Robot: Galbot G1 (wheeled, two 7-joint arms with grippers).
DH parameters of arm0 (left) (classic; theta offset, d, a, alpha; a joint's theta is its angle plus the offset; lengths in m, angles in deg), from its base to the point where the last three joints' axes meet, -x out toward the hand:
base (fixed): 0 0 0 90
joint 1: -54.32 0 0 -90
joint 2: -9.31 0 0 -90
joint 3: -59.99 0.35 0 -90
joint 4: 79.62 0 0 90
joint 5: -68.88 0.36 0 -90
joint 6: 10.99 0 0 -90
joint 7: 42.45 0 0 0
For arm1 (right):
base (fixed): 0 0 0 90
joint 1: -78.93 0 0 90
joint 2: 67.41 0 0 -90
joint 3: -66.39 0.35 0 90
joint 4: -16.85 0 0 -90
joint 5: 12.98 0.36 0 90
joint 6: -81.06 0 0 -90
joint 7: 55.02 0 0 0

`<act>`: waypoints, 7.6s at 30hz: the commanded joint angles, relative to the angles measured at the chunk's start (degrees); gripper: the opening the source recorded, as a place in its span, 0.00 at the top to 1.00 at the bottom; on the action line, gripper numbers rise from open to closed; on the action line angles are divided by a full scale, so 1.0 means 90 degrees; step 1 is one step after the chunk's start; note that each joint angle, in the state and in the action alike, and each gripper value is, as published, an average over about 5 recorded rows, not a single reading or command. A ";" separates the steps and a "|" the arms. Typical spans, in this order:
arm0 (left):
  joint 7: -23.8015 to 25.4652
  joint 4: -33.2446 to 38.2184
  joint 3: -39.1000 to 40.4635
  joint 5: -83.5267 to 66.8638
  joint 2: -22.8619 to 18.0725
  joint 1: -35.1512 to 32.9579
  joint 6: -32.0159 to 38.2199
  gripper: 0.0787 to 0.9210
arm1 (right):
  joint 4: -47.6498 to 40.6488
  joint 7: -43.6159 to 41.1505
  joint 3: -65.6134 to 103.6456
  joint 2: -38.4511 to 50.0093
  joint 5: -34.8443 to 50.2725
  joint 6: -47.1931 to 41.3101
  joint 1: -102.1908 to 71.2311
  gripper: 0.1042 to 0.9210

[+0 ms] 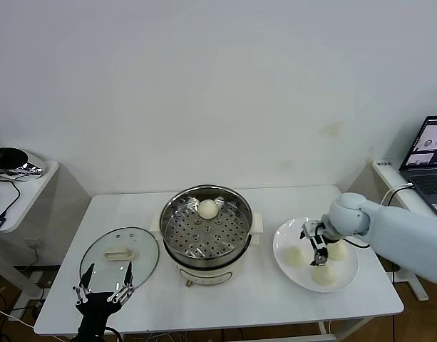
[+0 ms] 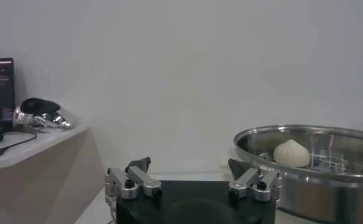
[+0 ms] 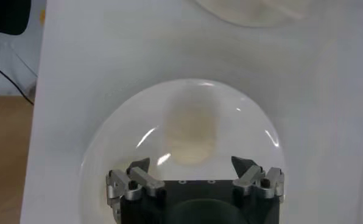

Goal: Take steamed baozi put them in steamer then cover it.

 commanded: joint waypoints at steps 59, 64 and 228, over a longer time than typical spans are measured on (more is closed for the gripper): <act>0.0001 -0.0039 0.0143 0.0040 0.0124 0.0269 0.0031 0.12 | 0.0309 0.1724 -0.1819 -0.3778 0.5095 -0.2427 0.3832 0.46; 0.0000 -0.0051 0.0132 0.0043 0.0089 0.0325 0.0039 0.12 | -0.0302 0.1877 -0.1967 -0.4355 0.4960 -0.2428 0.3490 0.45; -0.0069 0.0062 0.0087 0.0394 -0.0154 0.0151 0.0185 0.12 | -0.0340 -0.0397 -0.1887 -0.4009 -0.0312 0.4312 0.2836 0.49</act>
